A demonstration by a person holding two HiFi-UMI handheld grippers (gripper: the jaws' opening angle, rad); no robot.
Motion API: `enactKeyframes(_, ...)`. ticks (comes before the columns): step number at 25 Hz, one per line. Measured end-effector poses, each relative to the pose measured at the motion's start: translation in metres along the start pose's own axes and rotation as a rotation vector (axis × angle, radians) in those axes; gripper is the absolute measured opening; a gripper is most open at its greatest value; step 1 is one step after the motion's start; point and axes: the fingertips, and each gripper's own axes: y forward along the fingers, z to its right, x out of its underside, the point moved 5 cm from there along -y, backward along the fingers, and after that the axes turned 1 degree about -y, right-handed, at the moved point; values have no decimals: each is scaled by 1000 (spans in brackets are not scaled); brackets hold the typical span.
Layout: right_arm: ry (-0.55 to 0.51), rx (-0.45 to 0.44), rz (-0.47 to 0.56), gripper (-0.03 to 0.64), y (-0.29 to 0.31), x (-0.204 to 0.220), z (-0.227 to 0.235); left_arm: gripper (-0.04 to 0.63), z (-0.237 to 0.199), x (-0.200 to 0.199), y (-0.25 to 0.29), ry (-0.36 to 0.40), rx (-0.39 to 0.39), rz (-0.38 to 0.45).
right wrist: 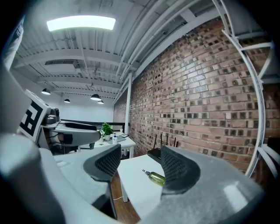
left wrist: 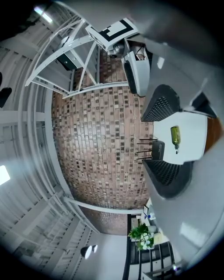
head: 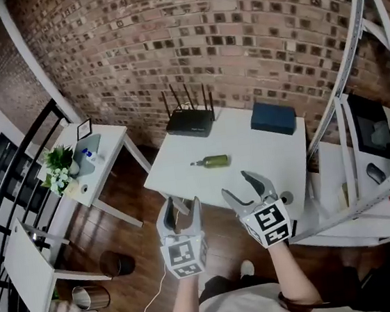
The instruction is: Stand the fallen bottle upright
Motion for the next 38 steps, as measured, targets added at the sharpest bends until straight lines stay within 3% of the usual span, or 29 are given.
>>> enactKeyframes(5, 4, -59, -140, 273, 58, 37, 31, 295, -30, 33, 52, -44, -14, -88)
enactKeyframes(9, -21, -111, -236, 267, 113, 44, 48, 296, -61, 44, 112, -59, 47, -106)
enactKeyframes(12, -85, -199, -340, 255, 169, 40, 47, 296, -83, 38, 163, -66, 102, -97)
enactKeyframes(16, -218, -348, -455, 255, 226, 32, 26, 291, -118, 30, 215, -88, 106, -55)
enactKeyframes(19, -288, -365, -512, 255, 257, 43, 21, 292, -139, 41, 244, -102, 118, -63)
enactKeyframes(24, -372, -413, -671, 253, 299, 84, 22, 291, -166, 93, 261, -165, 112, -210)
enactKeyframes(34, -453, -583, -896, 215, 361, 192, 5, 276, -184, 170, 278, -210, -1, -357)
enactKeyframes(38, -471, -606, -955, 192, 371, 219, 1, 275, -183, 189, 280, -237, -19, -395)
